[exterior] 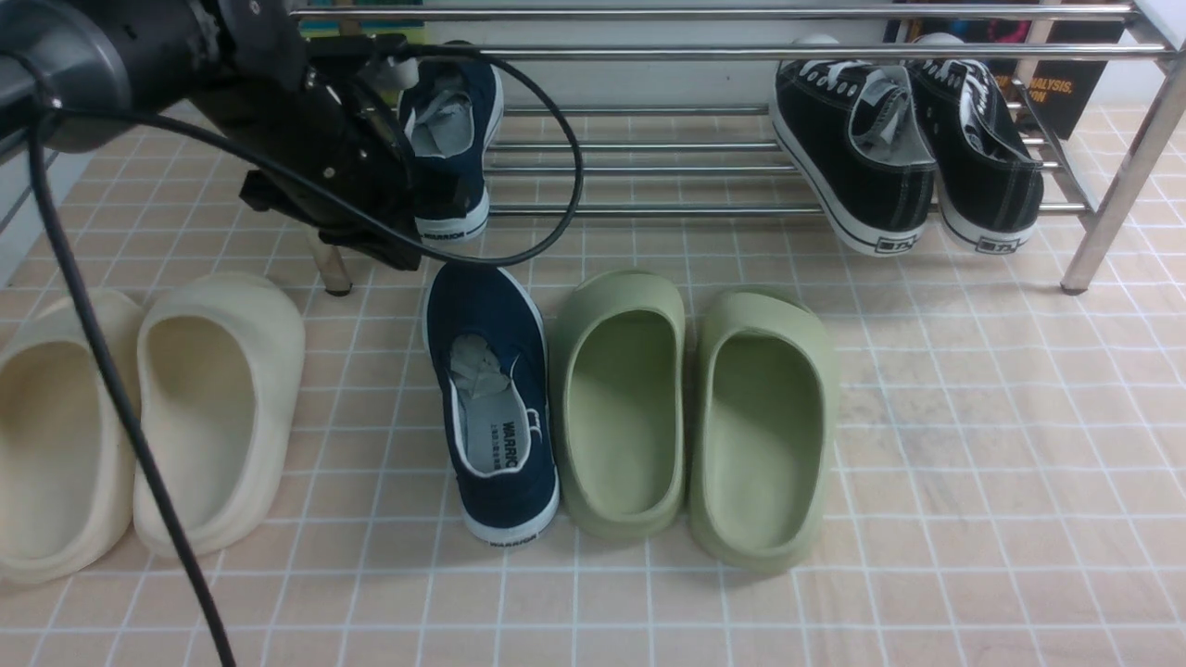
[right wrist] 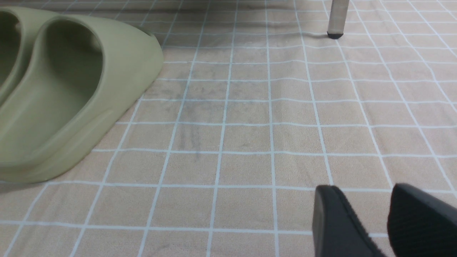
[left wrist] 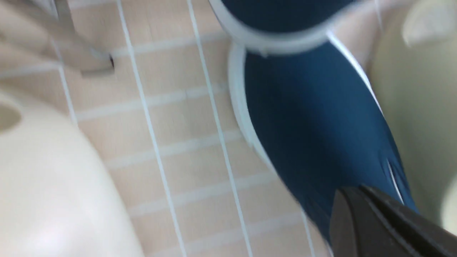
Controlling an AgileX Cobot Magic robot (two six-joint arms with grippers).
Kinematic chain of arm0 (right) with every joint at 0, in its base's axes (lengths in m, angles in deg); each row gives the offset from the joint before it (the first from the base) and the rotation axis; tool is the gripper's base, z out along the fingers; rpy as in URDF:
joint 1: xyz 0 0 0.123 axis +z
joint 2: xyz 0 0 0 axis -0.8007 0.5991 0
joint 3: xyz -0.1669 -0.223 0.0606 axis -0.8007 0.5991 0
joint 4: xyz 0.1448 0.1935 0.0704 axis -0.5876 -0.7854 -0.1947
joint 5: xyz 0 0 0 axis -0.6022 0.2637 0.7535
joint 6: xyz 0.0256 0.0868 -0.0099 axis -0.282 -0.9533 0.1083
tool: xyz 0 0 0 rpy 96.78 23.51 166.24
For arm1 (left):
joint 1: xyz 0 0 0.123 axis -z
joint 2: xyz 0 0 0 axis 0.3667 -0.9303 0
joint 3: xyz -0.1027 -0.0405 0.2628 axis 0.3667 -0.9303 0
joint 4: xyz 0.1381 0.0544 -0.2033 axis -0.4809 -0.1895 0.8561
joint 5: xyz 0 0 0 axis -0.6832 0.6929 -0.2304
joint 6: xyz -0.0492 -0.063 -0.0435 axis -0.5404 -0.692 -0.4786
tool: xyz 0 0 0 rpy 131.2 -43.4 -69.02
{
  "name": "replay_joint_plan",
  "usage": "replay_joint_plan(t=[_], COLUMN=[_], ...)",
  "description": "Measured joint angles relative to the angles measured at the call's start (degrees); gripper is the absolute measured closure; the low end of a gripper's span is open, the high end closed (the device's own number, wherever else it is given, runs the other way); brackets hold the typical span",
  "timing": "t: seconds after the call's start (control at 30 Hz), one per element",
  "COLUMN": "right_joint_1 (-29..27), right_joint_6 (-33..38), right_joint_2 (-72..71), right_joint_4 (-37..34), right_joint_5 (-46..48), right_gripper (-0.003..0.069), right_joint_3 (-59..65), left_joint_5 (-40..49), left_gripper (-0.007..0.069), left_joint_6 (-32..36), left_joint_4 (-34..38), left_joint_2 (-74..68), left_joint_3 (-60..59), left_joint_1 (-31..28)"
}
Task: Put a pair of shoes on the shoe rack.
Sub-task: Use the left arm to put a shoe into the shoe rack, then use the left arm to grab the shoe closest to it
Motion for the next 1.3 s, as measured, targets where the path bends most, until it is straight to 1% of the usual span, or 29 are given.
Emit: replay_joint_plan(t=[0.1,0.2,0.3,0.4,0.5,0.63,0.67,0.7,0.73,0.8,0.93,1.07,1.23,1.3], right_joint_1=[0.0,0.0,0.0,0.0,0.0,0.0,0.0,0.0,0.0,0.0,0.0,0.0,0.0,0.0], right_joint_6=[0.0,0.0,0.0,0.1,0.1,0.1,0.1,0.1,0.1,0.1,0.1,0.1,0.0,0.0], right_joint_2=[0.0,0.0,0.0,0.0,0.0,0.0,0.0,0.0,0.0,0.0,0.0,0.0,0.0,0.0], right_joint_4=[0.0,0.0,0.0,0.0,0.0,0.0,0.0,0.0,0.0,0.0,0.0,0.0,0.0,0.0], right_joint_5=[0.0,0.1,0.1,0.1,0.1,0.1,0.1,0.1,0.1,0.1,0.1,0.1,0.1,0.1], right_gripper=[0.0419,0.0419,0.0419,0.0419,0.0419,0.0419,0.0419,0.0419,0.0419,0.0419,0.0419,0.0419,0.0419,0.0419], right_joint_3=[0.0,0.0,0.0,0.0,0.0,0.0,0.0,0.0,0.0,0.0,0.0,0.0,0.0,0.0], left_joint_5=[6.1,8.1,7.7,4.5,-0.6,-4.3,-4.9,-4.9,-6.1,-7.1,-9.5,-11.5,-11.4,-11.1], left_gripper=[0.0615,0.0604,0.059,0.0575,0.0548,0.0494,0.0475,0.047,0.0429,0.0386,0.0321,0.0307,0.0305,0.0323], left_joint_6=[0.9,1.0,1.0,0.6,-2.8,-10.7,-13.1,-13.6,-17.7,-22.5,-29.6,-32.4,-32.7,-32.7], left_joint_4=[1.2,3.0,3.2,3.2,1.9,-4.1,-6.0,-6.4,-9.4,-13.2,-20.7,-23.0,-23.0,-24.0], left_joint_2=[3.5,5.8,7.2,7.5,7.5,7.5,7.8,7.8,7.8,7.8,7.8,7.1,4.5,3.9], left_joint_3=[0.0,-1.3,-5.7,-13.5,-20.0,-21.9,-21.9,-21.9,-21.9,-22.0,-22.0,-22.0,-22.0,-22.0], left_joint_1=[0.0,0.5,2.5,6.6,11.3,15.7,16.3,16.4,17.1,17.3,17.4,17.4,17.4,17.4])
